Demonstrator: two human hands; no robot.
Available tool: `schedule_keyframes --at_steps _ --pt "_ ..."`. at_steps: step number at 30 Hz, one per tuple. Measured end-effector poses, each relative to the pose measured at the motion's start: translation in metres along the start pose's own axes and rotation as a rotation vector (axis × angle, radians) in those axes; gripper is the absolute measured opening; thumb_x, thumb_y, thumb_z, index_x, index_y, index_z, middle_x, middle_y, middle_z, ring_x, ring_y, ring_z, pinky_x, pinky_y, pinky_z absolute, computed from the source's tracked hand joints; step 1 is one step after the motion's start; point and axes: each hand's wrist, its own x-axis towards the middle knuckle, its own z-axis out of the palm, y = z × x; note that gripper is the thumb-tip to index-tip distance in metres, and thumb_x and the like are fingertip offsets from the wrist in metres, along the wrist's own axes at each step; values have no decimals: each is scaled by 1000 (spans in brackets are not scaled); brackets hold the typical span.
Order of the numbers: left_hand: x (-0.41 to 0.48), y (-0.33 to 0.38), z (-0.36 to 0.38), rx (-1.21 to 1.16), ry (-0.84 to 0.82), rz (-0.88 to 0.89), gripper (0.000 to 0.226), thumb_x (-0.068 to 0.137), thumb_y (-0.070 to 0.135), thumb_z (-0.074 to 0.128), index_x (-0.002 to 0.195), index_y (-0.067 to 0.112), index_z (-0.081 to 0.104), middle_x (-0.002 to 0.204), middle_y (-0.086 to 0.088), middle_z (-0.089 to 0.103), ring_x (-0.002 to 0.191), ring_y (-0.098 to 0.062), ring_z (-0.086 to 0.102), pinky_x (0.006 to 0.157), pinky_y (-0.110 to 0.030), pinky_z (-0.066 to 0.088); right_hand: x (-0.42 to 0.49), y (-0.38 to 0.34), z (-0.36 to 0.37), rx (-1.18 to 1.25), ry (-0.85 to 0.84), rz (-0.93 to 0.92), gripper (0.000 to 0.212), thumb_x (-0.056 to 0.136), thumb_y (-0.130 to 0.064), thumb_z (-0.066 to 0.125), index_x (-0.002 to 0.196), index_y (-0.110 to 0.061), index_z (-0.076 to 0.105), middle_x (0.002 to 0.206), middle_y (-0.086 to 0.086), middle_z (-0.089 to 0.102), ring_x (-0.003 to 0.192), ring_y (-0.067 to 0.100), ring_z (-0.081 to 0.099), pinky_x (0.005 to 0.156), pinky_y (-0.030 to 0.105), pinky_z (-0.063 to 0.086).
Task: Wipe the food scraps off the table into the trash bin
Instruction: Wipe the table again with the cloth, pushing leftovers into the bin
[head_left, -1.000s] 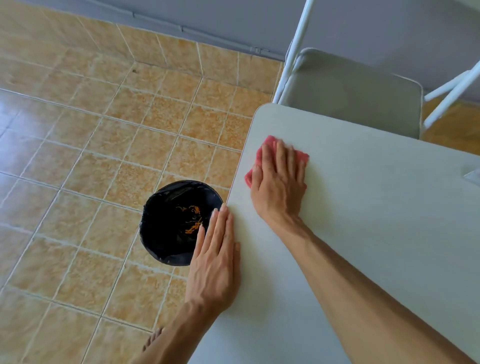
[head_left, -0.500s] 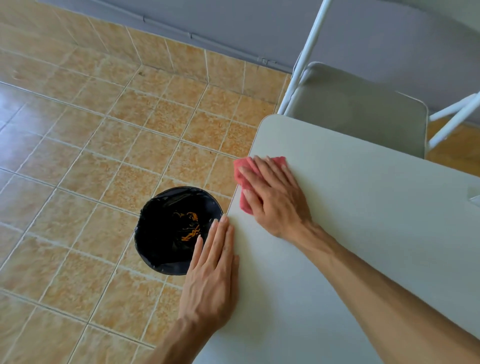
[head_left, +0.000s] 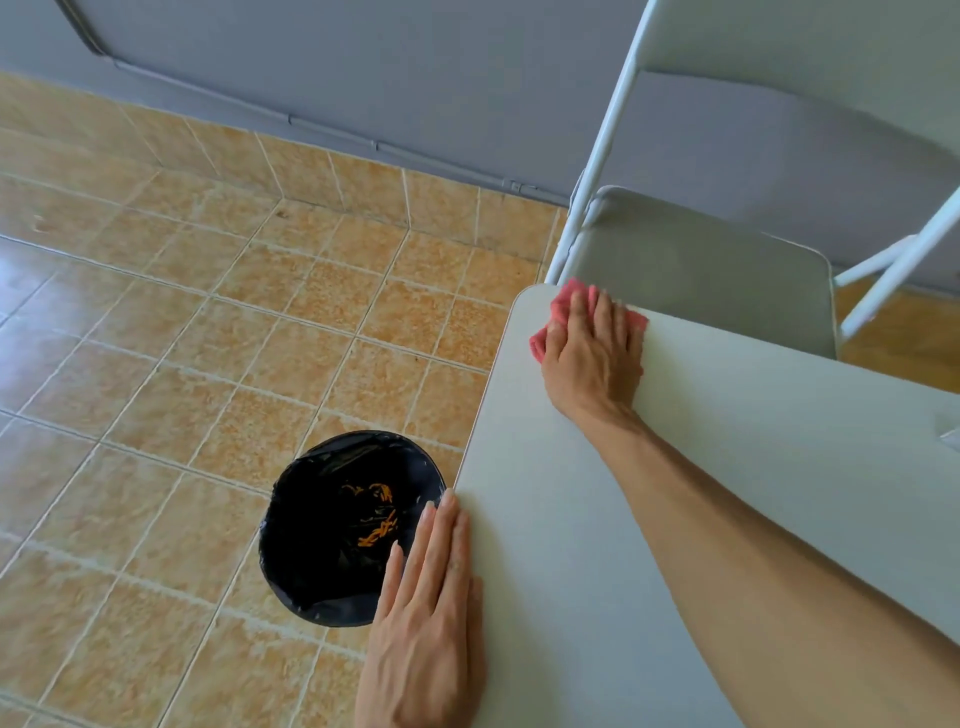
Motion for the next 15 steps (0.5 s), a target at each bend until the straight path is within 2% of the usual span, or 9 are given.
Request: schedule_keyframes --at_steps 1,5,6,7,9,10,11,13,15 --pt "0 0 0 2 7 -5 56 100 30 36 154 13 31 164 1 21 151 -16 19 112 -40 27 -1 -9 -1 18 -3 -15 58 105 -42 25 158 -20 27 167 8 23 154 28 19 127 50 7" --pt "3 -1 -1 12 -29 -4 56 103 30 34 155 13 25 165 1 15 152 -14 13 114 -41 25 0 -13 -5 23 -135 -553 65 100 -54 11 157 -29 31 167 1 24 155 23 20 127 47 7" --pt "2 -1 -3 18 -45 -11 56 103 30 33 156 13 23 166 2 13 152 -14 10 116 -42 24 3 -5 -4 29 -126 -541 66 100 -56 9 157 -30 30 167 1 25 154 22 21 127 47 8" --pt "1 1 -4 22 -64 -17 56 104 30 33 157 14 20 166 3 10 153 -13 8 118 -43 24 4 4 -3 36 -83 -424 66 100 -56 10 157 -29 29 166 2 27 153 23 23 127 46 9" --pt "-1 2 -6 9 -92 -31 56 105 31 29 158 16 15 166 5 4 153 -11 1 120 -45 24 -5 16 -2 74 -5 -58 59 104 -49 20 158 -25 28 166 5 27 153 25 22 127 45 8" --pt "-2 3 -7 -3 -103 -38 56 106 31 28 158 16 13 166 6 1 152 -10 -1 121 -45 23 -18 14 -2 85 10 47 57 105 -45 24 158 -23 29 166 7 27 153 27 21 127 47 8" --pt "-2 3 -8 -14 -109 -42 56 106 30 27 158 17 12 166 7 -1 152 -10 -2 121 -46 23 -35 10 -2 88 27 48 56 105 -43 26 157 -23 31 165 9 27 153 29 22 127 48 9" --pt "-2 3 -9 -28 -114 -44 56 106 30 27 158 17 12 166 7 -1 152 -10 -3 120 -46 22 -74 6 -5 99 31 -267 56 103 -45 29 154 -25 38 164 10 32 152 30 27 125 52 14" --pt "-2 2 -9 -44 -121 -37 55 106 30 26 158 16 12 166 6 -1 152 -10 -3 121 -46 22 -102 19 -9 89 -70 -641 55 102 -48 33 153 -29 40 164 7 32 152 28 27 125 52 17"
